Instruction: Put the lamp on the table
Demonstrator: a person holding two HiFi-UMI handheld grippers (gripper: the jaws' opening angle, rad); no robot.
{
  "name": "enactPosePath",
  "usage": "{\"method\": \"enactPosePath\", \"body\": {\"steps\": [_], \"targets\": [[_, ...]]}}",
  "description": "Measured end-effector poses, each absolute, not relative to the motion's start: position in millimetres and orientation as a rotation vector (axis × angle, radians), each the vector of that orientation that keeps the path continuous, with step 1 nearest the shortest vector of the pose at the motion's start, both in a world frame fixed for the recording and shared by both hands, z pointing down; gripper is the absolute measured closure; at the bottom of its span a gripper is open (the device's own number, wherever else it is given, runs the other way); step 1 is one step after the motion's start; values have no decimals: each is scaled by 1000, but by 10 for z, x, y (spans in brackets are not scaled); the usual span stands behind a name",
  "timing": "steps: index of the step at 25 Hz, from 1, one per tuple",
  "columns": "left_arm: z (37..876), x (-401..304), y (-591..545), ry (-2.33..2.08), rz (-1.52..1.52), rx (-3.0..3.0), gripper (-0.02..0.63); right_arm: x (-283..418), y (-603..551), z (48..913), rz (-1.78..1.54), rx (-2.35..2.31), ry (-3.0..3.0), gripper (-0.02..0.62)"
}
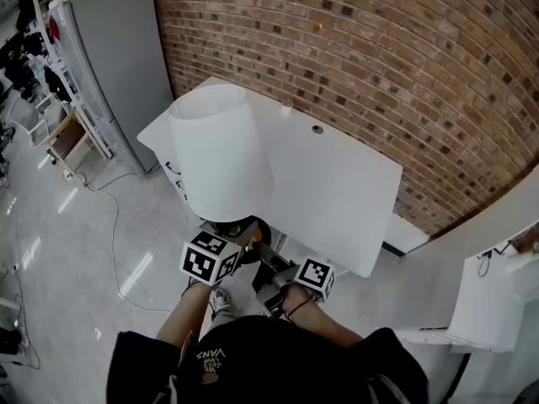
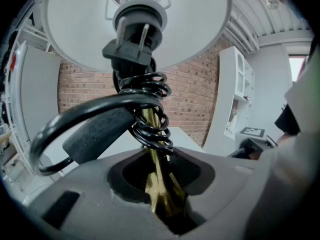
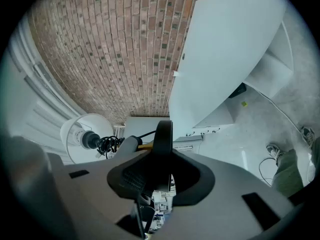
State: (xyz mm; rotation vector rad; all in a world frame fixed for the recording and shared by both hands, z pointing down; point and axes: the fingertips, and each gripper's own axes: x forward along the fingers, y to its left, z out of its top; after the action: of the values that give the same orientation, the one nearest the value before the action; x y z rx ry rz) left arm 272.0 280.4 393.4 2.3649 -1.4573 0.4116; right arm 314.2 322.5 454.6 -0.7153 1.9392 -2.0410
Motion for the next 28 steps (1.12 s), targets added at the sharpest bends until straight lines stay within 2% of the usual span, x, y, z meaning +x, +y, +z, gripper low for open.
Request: {"method": "enactPosePath", "body": {"steps": [14, 28], "targets": [[4003, 2634, 2602, -1462, 409, 2374, 486, 3035, 3046, 4647, -2063, -703, 1843, 482], [4001, 1826, 2194, -1422, 437, 2438, 485, 2188, 2648, 4722, -2071, -696, 1675, 495]]}}
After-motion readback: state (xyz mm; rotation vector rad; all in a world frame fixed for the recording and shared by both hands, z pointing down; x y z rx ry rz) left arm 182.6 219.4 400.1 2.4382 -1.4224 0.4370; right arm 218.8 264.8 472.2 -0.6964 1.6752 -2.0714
